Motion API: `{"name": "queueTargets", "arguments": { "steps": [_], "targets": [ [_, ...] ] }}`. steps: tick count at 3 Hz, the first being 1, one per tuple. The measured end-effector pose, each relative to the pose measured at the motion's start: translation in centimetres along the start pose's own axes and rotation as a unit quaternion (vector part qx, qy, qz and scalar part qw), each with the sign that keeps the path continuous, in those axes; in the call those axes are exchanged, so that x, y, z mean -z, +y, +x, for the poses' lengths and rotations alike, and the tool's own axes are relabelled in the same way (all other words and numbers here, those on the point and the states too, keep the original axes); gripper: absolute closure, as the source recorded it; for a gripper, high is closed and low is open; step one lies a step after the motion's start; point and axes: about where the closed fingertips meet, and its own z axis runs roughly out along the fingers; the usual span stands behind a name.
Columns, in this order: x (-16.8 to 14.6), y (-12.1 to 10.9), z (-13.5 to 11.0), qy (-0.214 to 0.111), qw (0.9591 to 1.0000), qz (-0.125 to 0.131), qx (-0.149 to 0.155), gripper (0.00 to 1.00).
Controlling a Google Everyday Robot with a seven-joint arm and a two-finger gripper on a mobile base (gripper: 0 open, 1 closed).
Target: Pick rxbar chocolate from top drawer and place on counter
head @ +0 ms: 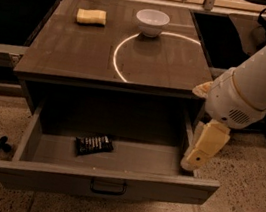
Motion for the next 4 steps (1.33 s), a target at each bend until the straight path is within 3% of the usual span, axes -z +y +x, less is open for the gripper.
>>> {"name": "queueTargets", "arguments": {
  "steps": [1, 2, 3, 4],
  "targets": [
    [-7.2, -0.5, 0.1, -0.018, 0.9991, -0.013, -0.035, 0.0],
    [-7.7, -0.6, -0.2, -0.021, 0.9992, -0.015, -0.032, 0.0],
    [-10.1, -1.4, -1.5, -0.024, 0.9992, -0.019, -0.023, 0.0],
    [-12.8, -2.8, -2.6, -0.026, 0.9996, -0.006, -0.013, 0.0]
  ]
}}
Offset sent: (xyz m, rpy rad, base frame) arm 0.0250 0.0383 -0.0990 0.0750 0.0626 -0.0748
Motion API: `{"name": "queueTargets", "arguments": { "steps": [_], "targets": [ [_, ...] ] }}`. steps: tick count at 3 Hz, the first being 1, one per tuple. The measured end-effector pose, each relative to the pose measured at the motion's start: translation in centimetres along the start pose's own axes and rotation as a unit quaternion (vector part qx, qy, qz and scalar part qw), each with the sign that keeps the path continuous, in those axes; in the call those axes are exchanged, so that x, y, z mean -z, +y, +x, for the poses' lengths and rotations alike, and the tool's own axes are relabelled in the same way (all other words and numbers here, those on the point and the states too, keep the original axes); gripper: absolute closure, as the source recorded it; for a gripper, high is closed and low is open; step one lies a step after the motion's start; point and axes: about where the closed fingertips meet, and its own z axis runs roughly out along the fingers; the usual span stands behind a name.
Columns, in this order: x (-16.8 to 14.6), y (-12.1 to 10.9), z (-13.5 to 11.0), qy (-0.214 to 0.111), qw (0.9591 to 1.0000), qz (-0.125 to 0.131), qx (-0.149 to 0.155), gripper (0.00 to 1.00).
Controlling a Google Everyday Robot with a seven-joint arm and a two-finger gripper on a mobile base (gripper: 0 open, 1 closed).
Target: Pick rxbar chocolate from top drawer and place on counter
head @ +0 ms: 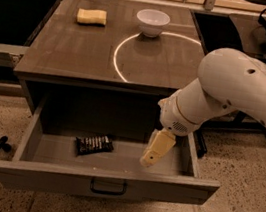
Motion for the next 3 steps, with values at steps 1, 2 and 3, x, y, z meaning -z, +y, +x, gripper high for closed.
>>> {"name": "queueTargets", "arguments": {
  "steps": [1, 2, 3],
  "targets": [
    [-0.3, -0.3, -0.1, -0.001, 1.0, 0.004, 0.002, 0.0],
    [-1.6, 0.1, -0.3, -0.011, 0.9997, -0.018, 0.016, 0.0],
    [-4.3, -0.1, -0.5, -0.031, 0.9986, -0.036, 0.024, 0.0]
  ]
}}
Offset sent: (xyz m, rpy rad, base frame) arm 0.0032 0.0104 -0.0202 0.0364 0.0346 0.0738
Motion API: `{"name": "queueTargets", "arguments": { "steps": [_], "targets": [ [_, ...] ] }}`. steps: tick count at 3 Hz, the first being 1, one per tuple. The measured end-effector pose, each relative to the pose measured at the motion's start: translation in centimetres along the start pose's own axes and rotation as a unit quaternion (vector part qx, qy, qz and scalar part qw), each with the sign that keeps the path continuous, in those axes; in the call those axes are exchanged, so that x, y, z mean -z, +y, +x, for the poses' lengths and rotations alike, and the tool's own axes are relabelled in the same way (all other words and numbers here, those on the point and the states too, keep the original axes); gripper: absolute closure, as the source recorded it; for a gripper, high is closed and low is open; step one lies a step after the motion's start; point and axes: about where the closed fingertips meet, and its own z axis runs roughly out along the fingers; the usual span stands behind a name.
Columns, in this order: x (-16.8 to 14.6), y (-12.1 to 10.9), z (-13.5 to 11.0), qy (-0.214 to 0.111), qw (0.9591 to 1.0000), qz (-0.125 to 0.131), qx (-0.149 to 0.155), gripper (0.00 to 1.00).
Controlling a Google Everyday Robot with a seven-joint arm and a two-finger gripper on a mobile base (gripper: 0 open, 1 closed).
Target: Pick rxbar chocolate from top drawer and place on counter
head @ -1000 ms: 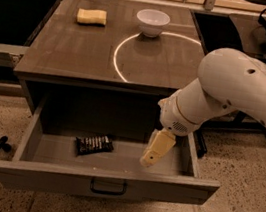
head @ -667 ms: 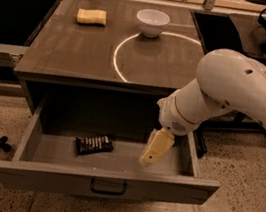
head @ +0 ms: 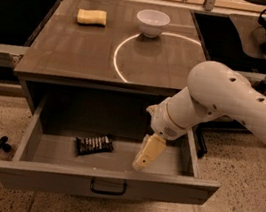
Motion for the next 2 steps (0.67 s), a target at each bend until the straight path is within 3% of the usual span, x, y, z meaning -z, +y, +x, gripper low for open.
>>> {"name": "queueTargets", "arguments": {
  "steps": [2],
  "targets": [
    [-5.5, -1.9, -1.4, -0.043, 0.9988, -0.023, 0.004, 0.0]
  ]
}}
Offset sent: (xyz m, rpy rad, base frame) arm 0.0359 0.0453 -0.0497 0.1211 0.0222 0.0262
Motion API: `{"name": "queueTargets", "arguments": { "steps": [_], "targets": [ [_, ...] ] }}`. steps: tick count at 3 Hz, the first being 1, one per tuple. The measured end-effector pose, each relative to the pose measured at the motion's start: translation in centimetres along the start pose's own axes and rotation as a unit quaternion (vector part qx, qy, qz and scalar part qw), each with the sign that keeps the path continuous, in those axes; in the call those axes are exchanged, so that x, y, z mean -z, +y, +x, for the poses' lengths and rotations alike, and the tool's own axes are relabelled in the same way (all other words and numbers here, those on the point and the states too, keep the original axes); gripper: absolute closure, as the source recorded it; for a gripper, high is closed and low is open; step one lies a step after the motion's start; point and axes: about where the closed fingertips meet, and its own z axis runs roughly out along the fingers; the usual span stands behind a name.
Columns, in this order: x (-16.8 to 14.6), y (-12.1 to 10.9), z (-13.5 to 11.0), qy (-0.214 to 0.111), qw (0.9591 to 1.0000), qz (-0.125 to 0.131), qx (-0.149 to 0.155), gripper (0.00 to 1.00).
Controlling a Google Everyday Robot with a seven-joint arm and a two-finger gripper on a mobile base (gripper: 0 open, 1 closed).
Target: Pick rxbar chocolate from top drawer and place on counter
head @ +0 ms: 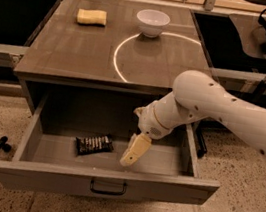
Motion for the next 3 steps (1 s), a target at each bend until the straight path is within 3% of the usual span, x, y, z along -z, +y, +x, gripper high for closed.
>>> {"name": "queueTargets", "arguments": {
  "steps": [3],
  "targets": [
    [-5.2, -1.0, -1.4, -0.032, 0.9991, -0.024, 0.015, 0.0]
  ]
}}
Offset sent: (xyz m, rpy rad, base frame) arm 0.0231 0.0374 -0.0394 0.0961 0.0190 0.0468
